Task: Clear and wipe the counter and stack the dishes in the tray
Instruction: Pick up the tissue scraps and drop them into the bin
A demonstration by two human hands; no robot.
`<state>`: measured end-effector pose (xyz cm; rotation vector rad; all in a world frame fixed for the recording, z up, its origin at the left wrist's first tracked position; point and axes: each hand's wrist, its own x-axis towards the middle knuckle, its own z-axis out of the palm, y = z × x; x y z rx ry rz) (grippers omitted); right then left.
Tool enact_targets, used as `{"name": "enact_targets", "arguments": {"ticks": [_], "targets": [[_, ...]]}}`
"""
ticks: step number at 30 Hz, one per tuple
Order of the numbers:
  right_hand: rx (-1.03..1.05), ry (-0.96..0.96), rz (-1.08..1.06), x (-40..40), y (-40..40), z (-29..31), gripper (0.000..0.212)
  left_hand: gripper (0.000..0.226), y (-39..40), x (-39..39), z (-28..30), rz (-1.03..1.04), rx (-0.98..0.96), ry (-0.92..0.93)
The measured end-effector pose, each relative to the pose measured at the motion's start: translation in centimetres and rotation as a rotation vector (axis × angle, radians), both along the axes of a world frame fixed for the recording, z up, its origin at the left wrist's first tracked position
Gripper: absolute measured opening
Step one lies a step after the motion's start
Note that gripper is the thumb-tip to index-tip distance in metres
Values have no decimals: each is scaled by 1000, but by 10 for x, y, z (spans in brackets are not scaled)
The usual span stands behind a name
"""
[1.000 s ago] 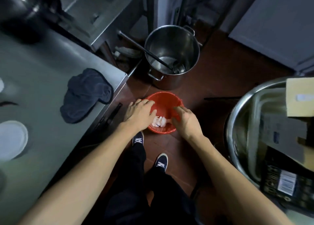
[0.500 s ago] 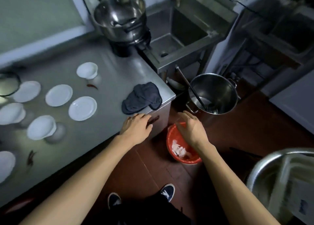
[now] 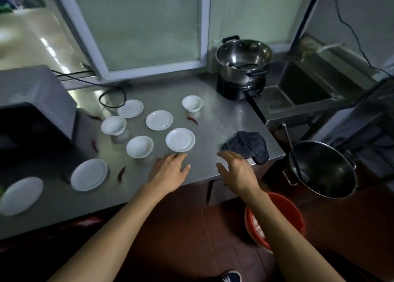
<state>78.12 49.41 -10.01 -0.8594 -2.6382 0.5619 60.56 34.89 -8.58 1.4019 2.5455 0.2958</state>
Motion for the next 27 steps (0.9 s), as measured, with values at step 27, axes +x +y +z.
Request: {"name": "enact_targets", "arguments": {"ticks": [27], "targets": [[-50,-85,472,-262,-259,2,33,39,-320,-173,-23,441,168,0]]}}
